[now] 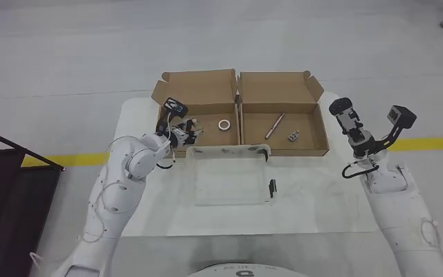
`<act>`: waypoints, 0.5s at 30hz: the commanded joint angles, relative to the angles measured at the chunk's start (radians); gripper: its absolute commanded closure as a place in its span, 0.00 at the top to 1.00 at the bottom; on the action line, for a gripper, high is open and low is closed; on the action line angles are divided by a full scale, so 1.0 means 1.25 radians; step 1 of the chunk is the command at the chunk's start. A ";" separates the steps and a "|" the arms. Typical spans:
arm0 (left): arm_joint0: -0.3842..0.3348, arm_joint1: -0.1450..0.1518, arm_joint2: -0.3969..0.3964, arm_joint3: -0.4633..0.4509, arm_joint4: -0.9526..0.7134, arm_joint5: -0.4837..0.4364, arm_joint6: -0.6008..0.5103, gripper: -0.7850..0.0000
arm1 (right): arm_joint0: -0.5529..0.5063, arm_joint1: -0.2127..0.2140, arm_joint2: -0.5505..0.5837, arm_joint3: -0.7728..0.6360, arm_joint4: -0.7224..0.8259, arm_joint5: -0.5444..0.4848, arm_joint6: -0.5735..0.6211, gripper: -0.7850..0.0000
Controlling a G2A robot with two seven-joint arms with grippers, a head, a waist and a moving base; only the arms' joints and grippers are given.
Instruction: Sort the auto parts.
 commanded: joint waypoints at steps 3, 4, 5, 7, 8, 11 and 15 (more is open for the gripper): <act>-0.032 0.000 0.014 0.038 0.014 0.012 -0.033 0.00 | 0.000 0.000 0.000 0.000 0.000 0.000 0.000 1.00; -0.041 0.000 0.019 0.044 0.022 0.013 -0.041 0.00 | 0.000 0.000 0.000 0.000 0.000 0.000 0.000 1.00; -0.047 -0.001 0.024 0.049 0.028 0.014 -0.047 0.00 | 0.000 0.000 0.000 0.000 0.000 0.000 0.000 1.00; -0.061 -0.001 0.036 0.064 0.043 0.016 -0.062 0.00 | 0.000 0.000 0.000 0.000 0.000 0.000 0.000 1.00; -0.069 -0.001 0.042 0.072 0.049 0.015 -0.069 0.00 | 0.000 0.000 0.000 0.000 0.000 0.000 0.000 1.00; -0.094 -0.004 0.066 0.100 0.060 0.016 -0.098 0.00 | 0.000 0.000 0.000 0.000 0.000 0.000 0.000 1.00; -0.117 -0.008 0.082 0.156 0.052 0.015 -0.090 0.29 | 0.000 0.000 0.000 0.000 0.000 0.000 0.000 1.00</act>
